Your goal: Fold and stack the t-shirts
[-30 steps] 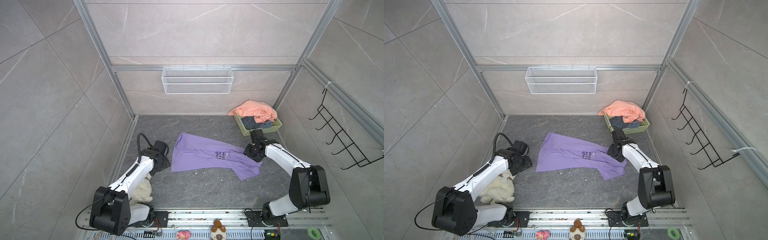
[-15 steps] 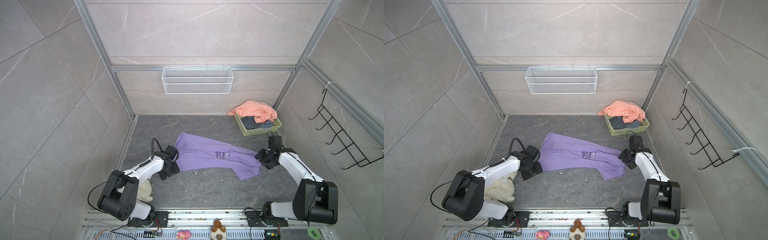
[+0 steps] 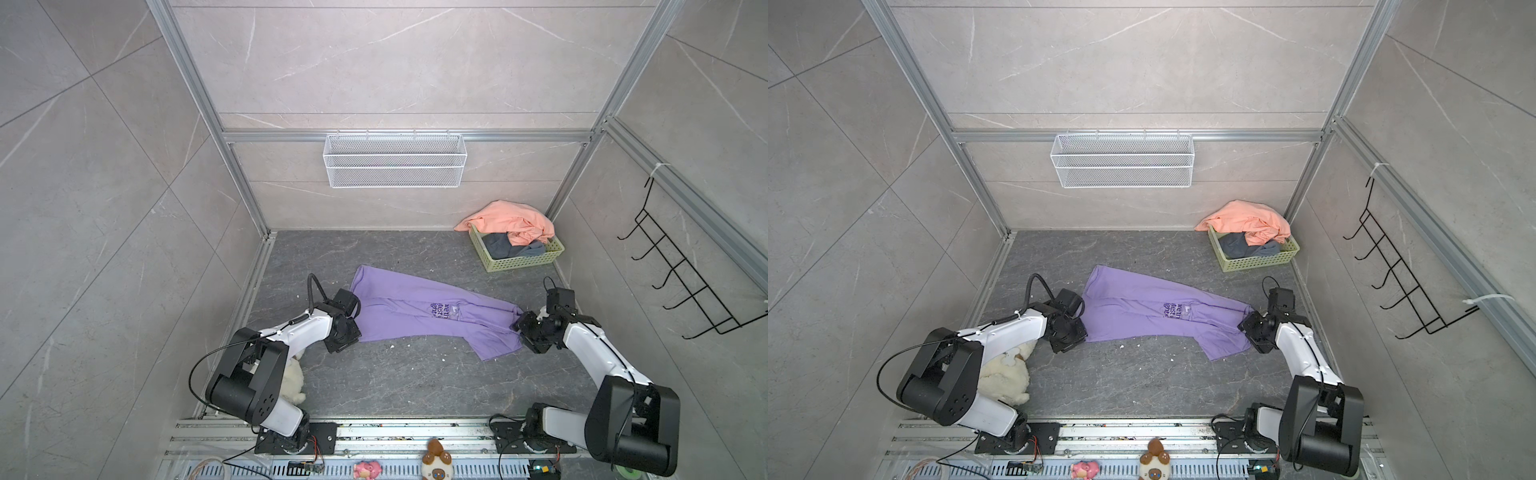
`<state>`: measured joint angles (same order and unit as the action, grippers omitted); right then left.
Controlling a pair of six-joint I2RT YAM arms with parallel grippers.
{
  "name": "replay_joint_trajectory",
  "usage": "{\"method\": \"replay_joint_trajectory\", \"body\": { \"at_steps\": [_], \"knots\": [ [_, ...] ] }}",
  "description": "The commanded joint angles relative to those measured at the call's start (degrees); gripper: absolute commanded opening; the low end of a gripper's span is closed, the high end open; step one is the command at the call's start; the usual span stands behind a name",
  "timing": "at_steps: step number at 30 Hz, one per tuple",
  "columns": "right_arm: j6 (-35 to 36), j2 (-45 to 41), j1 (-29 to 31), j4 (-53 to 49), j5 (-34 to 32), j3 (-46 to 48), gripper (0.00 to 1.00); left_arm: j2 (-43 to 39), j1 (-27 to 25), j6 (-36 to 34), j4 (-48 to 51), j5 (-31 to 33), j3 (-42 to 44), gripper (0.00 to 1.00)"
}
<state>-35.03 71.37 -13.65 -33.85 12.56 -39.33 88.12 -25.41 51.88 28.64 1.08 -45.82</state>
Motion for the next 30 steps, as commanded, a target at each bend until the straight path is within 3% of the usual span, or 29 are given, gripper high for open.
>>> {"method": "replay_joint_trajectory", "body": {
  "at_steps": [1, 9, 11, 19, 22, 25, 30],
  "knots": [
    [-1.56, -1.41, -0.41, -4.35, -4.65, 2.18, 0.58, 2.9, 0.1, 0.22, -2.37, -1.38, -0.68, 0.21],
    [-2.58, -11.99, -0.35, -2.27, -1.17, 8.5, 0.57, 4.26, 0.11, -0.03, -1.75, -1.13, -2.08, 0.05],
    [-2.44, -10.43, -0.37, -0.3, -0.41, 8.85, 0.57, 4.42, 0.1, 0.51, -1.62, -1.11, -1.98, 0.0],
    [-1.71, 0.05, -0.11, 8.44, 2.4, 4.67, 0.54, -0.26, 0.38, 2.22, -0.53, 0.24, -1.62, 0.0],
    [-3.5, 1.76, 0.36, 11.91, 3.23, 3.92, 0.49, -4.27, 0.8, 2.81, 0.65, 1.49, -1.89, 0.0],
    [-6.1, 3.82, 1.34, 15.91, 4.47, 2.69, 0.37, -8.22, 1.14, 3.04, 1.79, 2.92, -1.8, 0.0],
    [-4.48, 6.95, 5.62, 14.13, 1.49, -4.13, 0.26, -13.52, 2.19, 2.95, 3.62, 5.55, -1.2, 0.0]
  ]
}}
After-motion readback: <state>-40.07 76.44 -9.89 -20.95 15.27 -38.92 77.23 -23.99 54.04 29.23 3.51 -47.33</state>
